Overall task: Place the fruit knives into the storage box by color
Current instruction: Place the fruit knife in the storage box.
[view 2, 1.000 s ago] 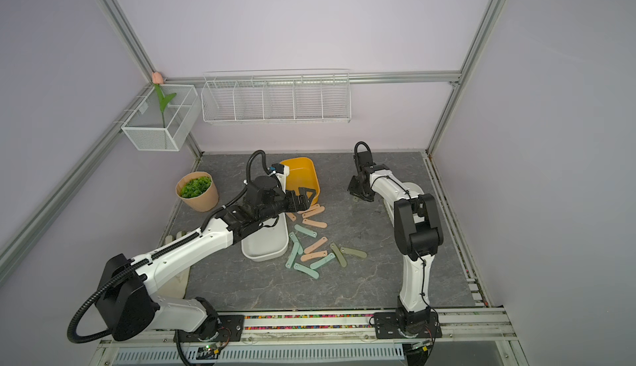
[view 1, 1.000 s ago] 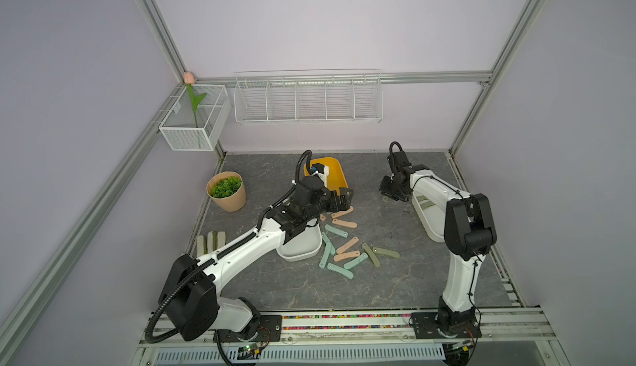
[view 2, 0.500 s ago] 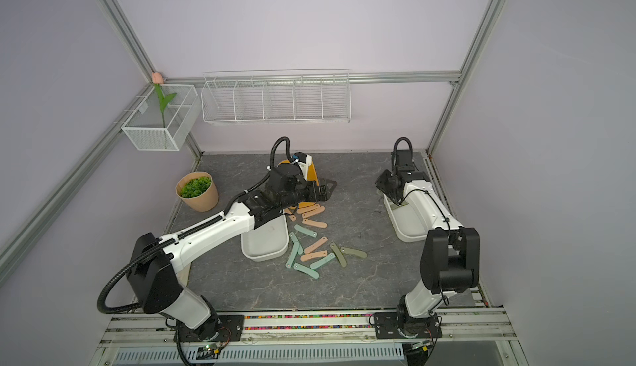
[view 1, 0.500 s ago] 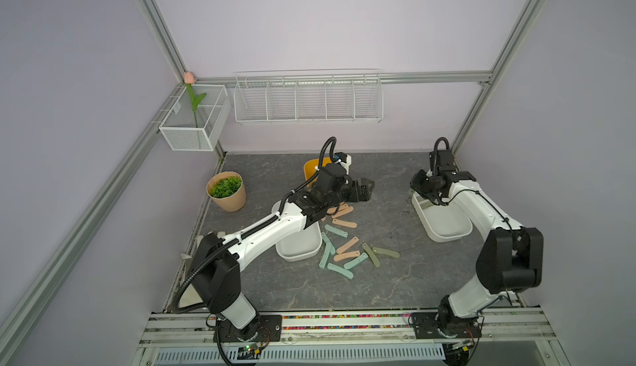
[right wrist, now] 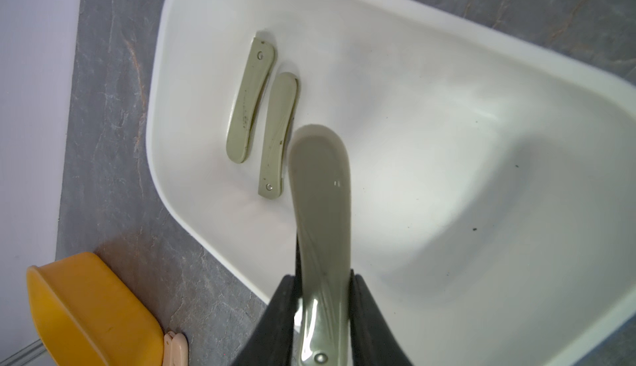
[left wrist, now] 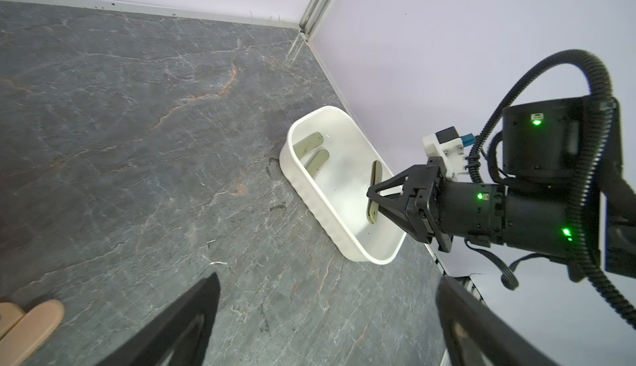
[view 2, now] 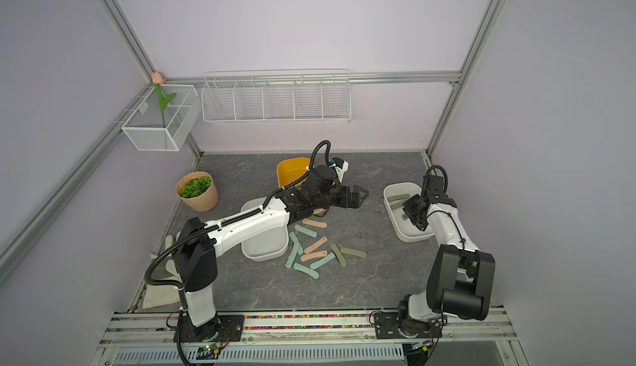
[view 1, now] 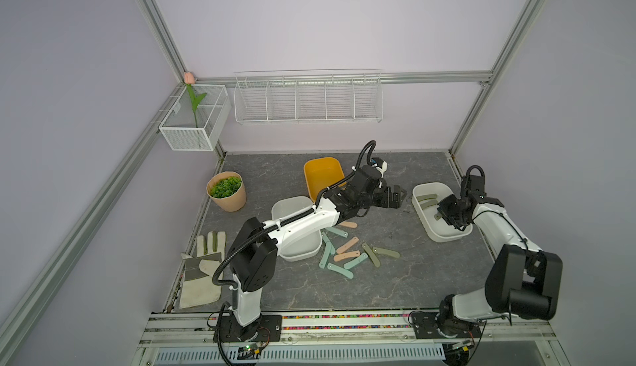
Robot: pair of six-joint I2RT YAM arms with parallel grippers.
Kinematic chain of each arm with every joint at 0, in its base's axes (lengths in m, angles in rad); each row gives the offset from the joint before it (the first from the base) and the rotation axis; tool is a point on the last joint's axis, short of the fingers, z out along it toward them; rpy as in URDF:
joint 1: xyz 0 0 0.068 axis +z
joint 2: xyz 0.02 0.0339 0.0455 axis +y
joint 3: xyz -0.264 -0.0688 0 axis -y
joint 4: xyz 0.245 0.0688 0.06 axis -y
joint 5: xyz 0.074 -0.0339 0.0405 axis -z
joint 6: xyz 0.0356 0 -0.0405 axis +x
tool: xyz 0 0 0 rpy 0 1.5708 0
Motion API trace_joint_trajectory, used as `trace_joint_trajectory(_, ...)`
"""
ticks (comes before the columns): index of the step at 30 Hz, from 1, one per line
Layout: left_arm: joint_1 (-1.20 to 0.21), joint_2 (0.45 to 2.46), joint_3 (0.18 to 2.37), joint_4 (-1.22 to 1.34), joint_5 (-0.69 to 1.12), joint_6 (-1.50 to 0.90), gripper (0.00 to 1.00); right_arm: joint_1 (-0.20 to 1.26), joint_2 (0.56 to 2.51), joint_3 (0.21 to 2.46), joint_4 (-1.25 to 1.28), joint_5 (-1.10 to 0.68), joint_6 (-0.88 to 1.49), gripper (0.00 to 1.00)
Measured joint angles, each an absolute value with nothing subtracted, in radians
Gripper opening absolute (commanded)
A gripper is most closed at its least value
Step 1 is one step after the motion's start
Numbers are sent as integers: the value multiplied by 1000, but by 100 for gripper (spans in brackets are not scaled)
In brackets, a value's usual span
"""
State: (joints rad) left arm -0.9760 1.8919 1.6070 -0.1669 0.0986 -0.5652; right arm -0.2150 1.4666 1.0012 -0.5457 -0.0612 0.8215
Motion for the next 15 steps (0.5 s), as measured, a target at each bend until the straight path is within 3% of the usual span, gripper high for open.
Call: trace_joint_trajectory(15,-976,1897,1610,-171,102,-567,99,-219,1654,1017,-462,-100,873,29)
